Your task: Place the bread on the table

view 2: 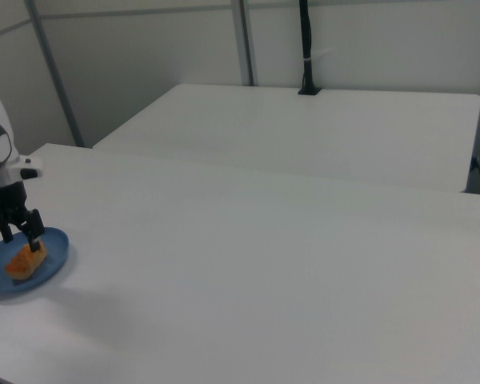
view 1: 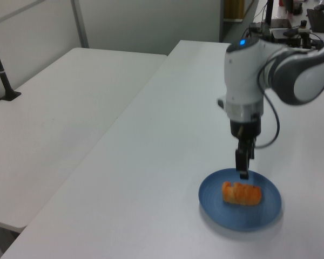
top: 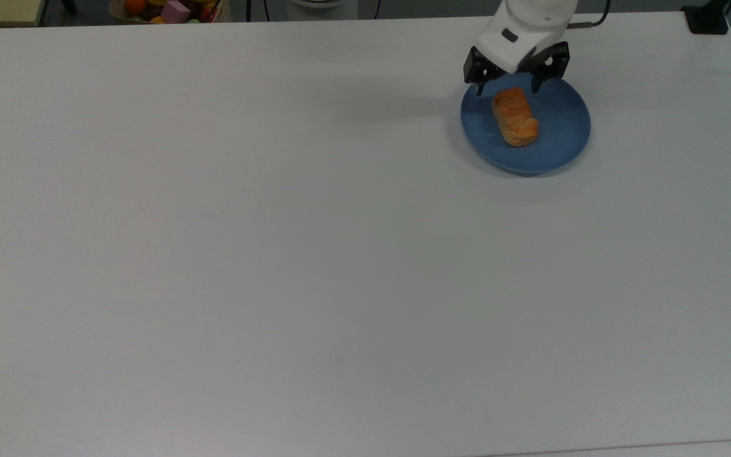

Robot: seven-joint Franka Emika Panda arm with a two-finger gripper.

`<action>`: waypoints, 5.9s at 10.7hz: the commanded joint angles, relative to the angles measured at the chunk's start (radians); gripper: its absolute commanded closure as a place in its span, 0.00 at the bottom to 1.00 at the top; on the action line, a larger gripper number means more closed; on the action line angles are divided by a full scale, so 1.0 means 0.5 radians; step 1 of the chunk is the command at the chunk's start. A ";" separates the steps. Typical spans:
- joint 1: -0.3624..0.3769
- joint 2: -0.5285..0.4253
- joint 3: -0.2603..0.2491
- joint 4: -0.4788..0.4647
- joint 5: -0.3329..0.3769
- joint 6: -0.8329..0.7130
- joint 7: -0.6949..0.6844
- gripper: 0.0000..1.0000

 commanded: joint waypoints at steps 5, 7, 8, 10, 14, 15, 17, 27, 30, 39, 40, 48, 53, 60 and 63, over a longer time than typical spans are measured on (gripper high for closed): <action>0.162 0.257 -0.015 0.027 -0.278 0.227 0.285 0.52; 0.165 0.255 -0.015 0.039 -0.306 0.225 0.282 0.88; 0.165 0.248 -0.015 0.039 -0.318 0.221 0.282 0.96; 0.162 0.175 -0.015 0.039 -0.321 0.191 0.269 0.98; 0.119 0.012 -0.173 0.348 -0.224 -0.384 -0.021 0.98; 0.119 -0.024 -0.281 0.456 -0.123 -0.523 -0.156 0.98; 0.119 -0.074 -0.544 0.616 -0.030 -0.781 -0.468 0.98; 0.092 -0.212 -1.683 0.206 0.007 -0.615 -1.746 0.98; 0.021 -0.187 -1.662 -0.128 -0.008 -0.065 -1.740 0.95; 0.012 0.104 -1.549 -0.221 -0.021 0.212 -1.657 0.56; 0.015 0.125 -1.546 -0.218 -0.021 0.209 -1.651 0.45; 0.012 0.104 -1.543 -0.203 -0.082 0.169 -1.633 0.00; -0.147 -0.098 -1.396 0.223 -0.076 -0.189 -1.286 0.00; -0.317 -0.298 -1.214 0.690 0.031 -0.984 -1.256 0.00; -0.353 -0.301 -1.220 0.705 0.028 -0.954 -1.166 0.00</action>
